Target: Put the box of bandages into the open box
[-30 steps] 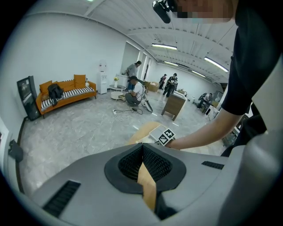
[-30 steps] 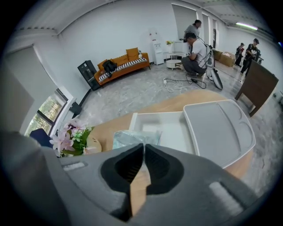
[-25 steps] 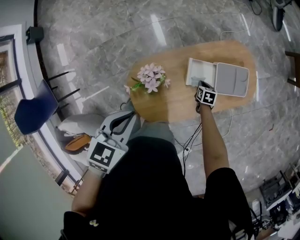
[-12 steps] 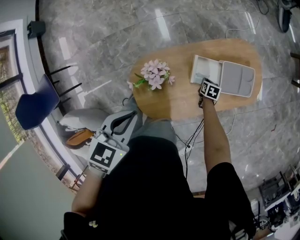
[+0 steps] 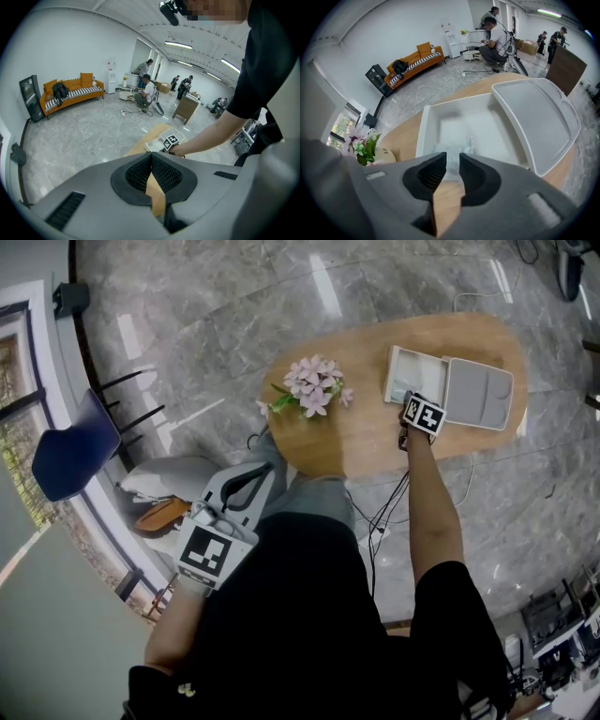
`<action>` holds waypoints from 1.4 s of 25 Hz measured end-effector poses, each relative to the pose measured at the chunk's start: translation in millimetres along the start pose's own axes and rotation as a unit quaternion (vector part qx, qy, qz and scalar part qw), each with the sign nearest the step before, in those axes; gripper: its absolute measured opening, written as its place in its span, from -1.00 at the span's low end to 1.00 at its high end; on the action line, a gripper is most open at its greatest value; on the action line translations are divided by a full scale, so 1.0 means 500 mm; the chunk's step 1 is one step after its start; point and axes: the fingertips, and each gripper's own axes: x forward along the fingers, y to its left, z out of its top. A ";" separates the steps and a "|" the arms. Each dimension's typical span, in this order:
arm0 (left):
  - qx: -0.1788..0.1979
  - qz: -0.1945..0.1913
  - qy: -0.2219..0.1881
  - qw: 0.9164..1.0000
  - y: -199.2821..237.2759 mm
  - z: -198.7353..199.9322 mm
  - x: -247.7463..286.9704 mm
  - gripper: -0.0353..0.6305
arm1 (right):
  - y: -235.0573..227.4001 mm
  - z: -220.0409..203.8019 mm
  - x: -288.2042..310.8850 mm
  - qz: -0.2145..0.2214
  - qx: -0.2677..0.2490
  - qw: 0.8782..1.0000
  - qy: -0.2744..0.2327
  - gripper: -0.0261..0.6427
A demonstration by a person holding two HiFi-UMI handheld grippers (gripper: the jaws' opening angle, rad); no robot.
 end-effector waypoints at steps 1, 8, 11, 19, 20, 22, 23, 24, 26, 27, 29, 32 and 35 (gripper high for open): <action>-0.004 0.000 0.000 1.000 -0.001 0.000 -0.001 -0.86 | 0.001 -0.003 -0.002 -0.001 0.001 1.000 0.001 -0.65; -0.024 0.003 -0.010 1.000 -0.016 0.005 -0.014 -0.86 | 0.004 -0.010 -0.031 -0.014 -0.024 1.000 -0.003 -0.55; -0.004 -0.003 -0.018 1.000 -0.025 0.004 -0.018 -0.86 | 0.007 -0.012 -0.054 -0.017 -0.029 0.999 -0.011 -0.55; 0.009 -0.013 -0.042 0.999 -0.059 0.013 -0.030 -0.86 | 0.041 -0.003 -0.135 -0.010 -0.045 0.998 -0.053 -0.55; 0.002 -0.012 -0.044 0.999 -0.064 0.016 -0.033 -0.86 | 0.048 -0.002 -0.147 -0.008 -0.046 0.997 -0.059 -0.55; 0.006 -0.016 -0.050 0.999 -0.073 0.020 -0.036 -0.86 | 0.058 0.001 -0.172 -0.005 -0.047 0.996 -0.071 -0.56; 0.017 -0.019 -0.054 0.998 -0.077 0.020 -0.037 -0.86 | 0.062 0.001 -0.184 -0.002 -0.048 0.996 -0.077 -0.56; 0.028 -0.022 -0.058 0.998 -0.080 0.020 -0.037 -0.86 | 0.067 0.002 -0.195 0.001 -0.048 0.995 -0.083 -0.56; 0.036 -0.026 -0.064 0.997 -0.087 0.022 -0.038 -0.86 | 0.076 0.003 -0.218 0.008 -0.050 0.994 -0.094 -0.56; 0.035 -0.027 -0.066 0.997 -0.090 0.024 -0.038 -0.86 | 0.082 0.004 -0.230 0.011 -0.052 0.994 -0.098 -0.56; 0.024 -0.028 -0.069 0.997 -0.096 0.029 -0.038 -0.86 | 0.091 0.005 -0.253 0.019 -0.054 0.993 -0.108 -0.57; 0.035 -0.036 -0.081 0.995 -0.101 0.036 -0.033 -0.86 | 0.105 0.013 -0.294 0.035 -0.054 0.990 -0.126 -0.58; 0.047 -0.045 -0.090 0.994 -0.108 0.045 -0.033 -0.86 | 0.123 0.010 -0.341 0.047 -0.056 0.988 -0.139 -0.60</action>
